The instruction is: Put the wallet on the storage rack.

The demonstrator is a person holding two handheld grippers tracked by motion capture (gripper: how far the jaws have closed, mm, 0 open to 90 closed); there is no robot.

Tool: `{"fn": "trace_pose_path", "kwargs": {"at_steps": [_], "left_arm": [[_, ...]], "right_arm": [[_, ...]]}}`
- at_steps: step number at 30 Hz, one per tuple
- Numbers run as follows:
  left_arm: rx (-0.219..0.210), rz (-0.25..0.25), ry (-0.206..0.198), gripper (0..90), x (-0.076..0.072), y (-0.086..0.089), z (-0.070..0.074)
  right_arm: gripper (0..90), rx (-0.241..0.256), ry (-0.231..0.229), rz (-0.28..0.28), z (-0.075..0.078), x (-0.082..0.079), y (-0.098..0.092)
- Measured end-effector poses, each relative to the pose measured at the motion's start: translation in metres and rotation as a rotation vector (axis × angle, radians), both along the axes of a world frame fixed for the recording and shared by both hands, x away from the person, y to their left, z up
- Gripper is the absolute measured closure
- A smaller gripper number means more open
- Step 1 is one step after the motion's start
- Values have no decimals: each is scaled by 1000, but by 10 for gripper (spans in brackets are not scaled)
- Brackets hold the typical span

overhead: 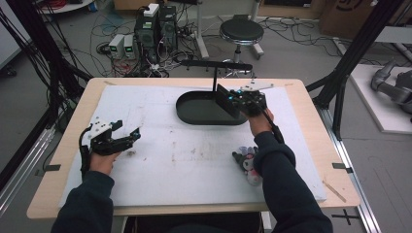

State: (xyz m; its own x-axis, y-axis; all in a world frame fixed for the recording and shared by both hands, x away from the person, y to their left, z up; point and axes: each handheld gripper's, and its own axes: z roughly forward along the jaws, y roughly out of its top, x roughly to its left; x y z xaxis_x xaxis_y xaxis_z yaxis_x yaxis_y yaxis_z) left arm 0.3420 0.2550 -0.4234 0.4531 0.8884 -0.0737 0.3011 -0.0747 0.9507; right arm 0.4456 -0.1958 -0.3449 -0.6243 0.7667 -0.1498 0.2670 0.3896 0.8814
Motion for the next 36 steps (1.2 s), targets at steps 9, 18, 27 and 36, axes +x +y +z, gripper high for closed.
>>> {"fn": "trace_pose_path", "kwargs": {"at_steps": [9, 18, 27, 36], "left_arm": [[-1, -1, 1, 222, 1, 1, 0], [0, 1, 1, 222, 0, 2, 0], [2, 1, -1, 222, 0, 1, 0], [8, -4, 2, 222, -1, 0, 0]], "right_arm": [[816, 41, 64, 31, -19, 29, 39], [788, 20, 164, -126, -39, 49, 33], [721, -61, 195, -233, -40, 56, 13], [682, -35, 292, -314, -49, 64, 1]]}}
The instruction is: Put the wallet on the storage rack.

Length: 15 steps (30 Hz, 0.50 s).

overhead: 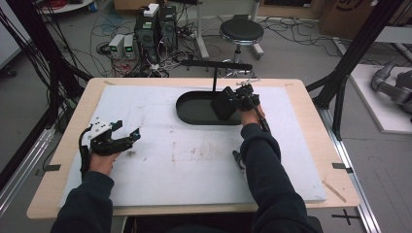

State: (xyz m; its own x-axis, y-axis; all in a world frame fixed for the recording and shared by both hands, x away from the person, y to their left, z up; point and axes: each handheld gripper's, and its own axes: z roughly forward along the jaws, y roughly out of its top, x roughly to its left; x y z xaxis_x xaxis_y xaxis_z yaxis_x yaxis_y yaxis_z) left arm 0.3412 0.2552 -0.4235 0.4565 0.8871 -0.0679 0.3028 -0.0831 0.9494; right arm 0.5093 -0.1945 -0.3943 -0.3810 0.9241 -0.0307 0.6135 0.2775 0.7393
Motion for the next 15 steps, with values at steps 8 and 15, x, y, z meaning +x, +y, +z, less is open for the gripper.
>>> {"fn": "trace_pose_path", "kwargs": {"at_steps": [8, 15], "left_arm": [[-5, 3, -2, 223, 1, 1, 0], [-2, 3, 1, 224, 0, 1, 0]], "right_arm": [[389, 66, 65, 92, -7, 3, 4], [299, 45, -31, 115, 21, -14, -11]]}}
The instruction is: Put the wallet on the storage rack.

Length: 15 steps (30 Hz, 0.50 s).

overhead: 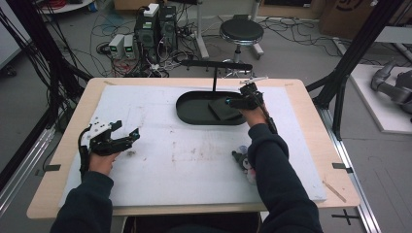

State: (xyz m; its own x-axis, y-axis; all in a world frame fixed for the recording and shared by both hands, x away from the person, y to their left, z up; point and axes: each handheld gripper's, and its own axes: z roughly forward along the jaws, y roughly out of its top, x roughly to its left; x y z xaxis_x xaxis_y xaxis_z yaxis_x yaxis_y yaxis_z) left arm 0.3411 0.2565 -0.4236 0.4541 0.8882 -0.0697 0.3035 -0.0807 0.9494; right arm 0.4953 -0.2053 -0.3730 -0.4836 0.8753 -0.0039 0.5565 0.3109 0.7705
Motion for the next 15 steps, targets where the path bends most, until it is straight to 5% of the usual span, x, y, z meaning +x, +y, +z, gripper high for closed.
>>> {"fn": "trace_pose_path", "kwargs": {"at_steps": [5, 7, 11, 12, 15], "left_arm": [[-3, 2, 1, 223, 1, 1, 0], [-9, 5, 1, 223, 1, 1, 0], [-13, 2, -1, 224, 0, 2, 0], [-10, 1, -2, 224, 0, 2, 0], [-9, 5, -6, 224, -1, 1, 0]], "right_arm": [[252, 5, -28, 52, 22, -25, -25], [250, 13, -84, 77, 27, -42, -34], [220, 17, -109, 110, 28, -75, -49], [220, 6, -72, 111, 29, -81, -52], [220, 1, -103, 118, 25, -103, -60]]}}
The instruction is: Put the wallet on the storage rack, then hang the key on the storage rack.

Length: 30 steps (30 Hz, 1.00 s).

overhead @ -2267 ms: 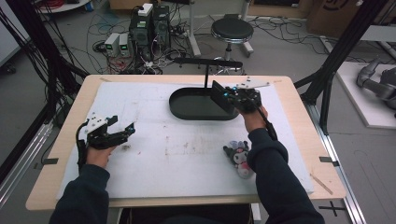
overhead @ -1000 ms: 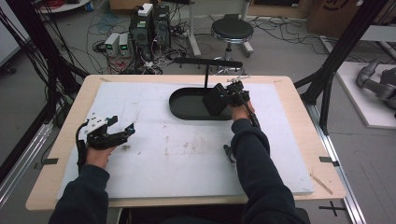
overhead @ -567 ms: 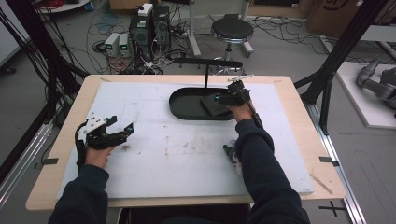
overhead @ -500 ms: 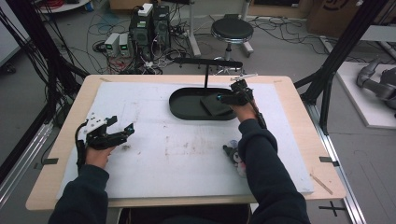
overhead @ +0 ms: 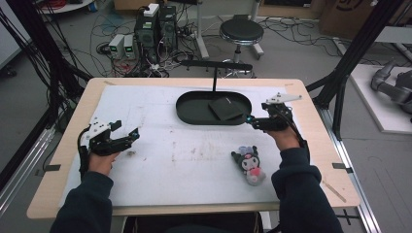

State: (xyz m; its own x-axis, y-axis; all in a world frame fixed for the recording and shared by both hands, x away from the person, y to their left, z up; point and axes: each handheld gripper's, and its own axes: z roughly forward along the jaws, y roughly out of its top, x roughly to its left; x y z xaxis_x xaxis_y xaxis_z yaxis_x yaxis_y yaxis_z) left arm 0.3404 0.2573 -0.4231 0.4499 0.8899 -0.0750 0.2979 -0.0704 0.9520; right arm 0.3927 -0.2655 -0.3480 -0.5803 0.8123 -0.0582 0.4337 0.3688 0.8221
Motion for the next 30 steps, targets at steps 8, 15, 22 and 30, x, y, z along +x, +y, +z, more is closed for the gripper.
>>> {"fn": "trace_pose_path", "kwargs": {"at_steps": [8, 15, 22, 30], "left_arm": [[2, -1, -3, 224, 1, -2, 0], [-3, -5, -6, 224, 1, -3, 0], [18, -7, 0, 227, 0, -4, 1], [28, -11, 7, 233, 0, -6, 0]], "right_arm": [[221, -58, -24, -21, -18, -43, -13], [216, 3, 92, -20, -41, -52, -19], [214, -20, 163, 90, -48, -57, 0], [230, -110, 252, 196, -62, -59, 24]]}}
